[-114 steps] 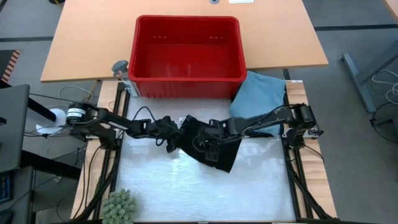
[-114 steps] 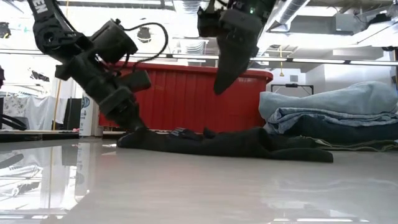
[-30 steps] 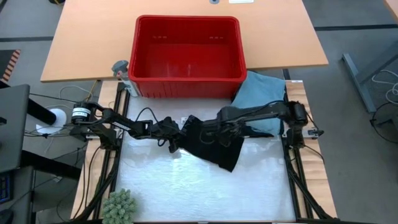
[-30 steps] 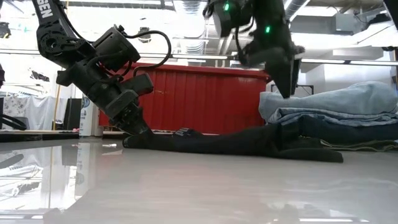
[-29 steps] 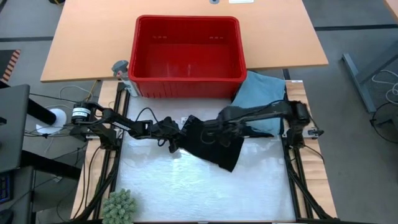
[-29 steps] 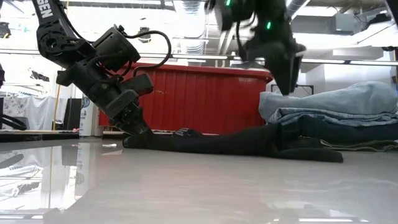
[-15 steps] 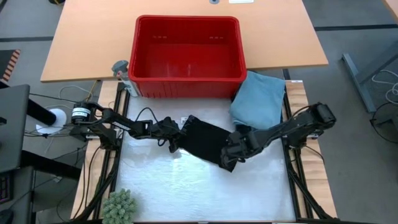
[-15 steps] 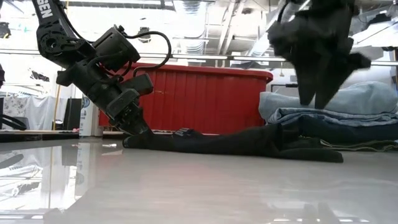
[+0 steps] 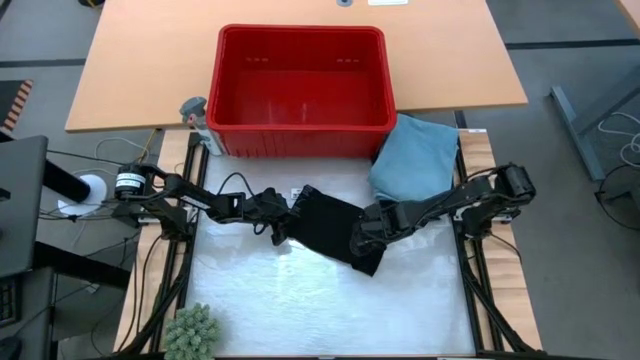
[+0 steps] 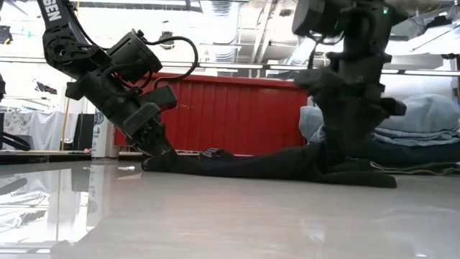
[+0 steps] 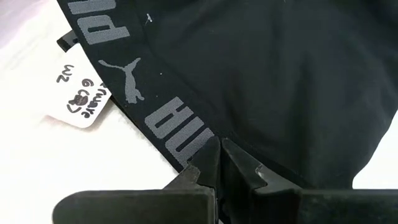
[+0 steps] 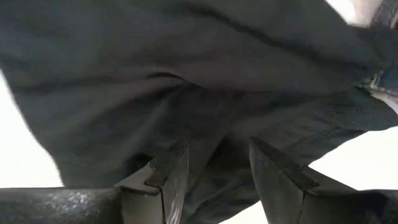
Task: Fold Laundry from Bin
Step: Fold the black boxer short
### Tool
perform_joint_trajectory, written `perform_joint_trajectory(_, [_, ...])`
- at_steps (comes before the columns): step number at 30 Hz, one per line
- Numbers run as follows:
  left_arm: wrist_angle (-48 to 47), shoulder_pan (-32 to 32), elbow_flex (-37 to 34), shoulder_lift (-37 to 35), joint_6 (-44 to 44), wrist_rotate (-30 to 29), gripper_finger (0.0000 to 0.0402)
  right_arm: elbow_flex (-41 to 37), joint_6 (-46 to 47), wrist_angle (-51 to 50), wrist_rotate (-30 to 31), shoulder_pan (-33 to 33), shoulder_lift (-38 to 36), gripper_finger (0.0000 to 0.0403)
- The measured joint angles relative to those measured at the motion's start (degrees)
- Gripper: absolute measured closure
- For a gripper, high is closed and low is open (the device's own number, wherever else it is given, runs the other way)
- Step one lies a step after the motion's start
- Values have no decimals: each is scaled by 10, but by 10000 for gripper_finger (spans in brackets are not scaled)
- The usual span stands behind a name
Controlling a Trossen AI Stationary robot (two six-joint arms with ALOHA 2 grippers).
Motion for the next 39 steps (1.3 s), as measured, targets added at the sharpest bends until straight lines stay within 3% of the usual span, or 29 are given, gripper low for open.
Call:
perform_joint_trajectory(14, [0,0,0,0,9,3,401,0,-11,49,-32,-2,67,214])
perform_joint_trajectory(17, [0,0,0,0,9,3,401,0,-10,49,-37,-1,66,254])
perform_joint_trajectory(22, [0,0,0,0,9,3,401,7,-17,17,-31,5,48,374])
perform_joint_trajectory(23, [0,0,0,0,9,3,401,10,-23,8,-25,4,40,383])
perform_joint_trajectory(29, [0,0,0,0,9,3,401,20,-18,-78,-3,4,4,364])
perform_joint_trajectory(35, [0,0,0,0,9,3,401,20,-16,-94,-2,31,-32,385])
perform_joint_trajectory(39, [0,0,0,0,8,4,401,20,7,-94,-8,57,-49,347])
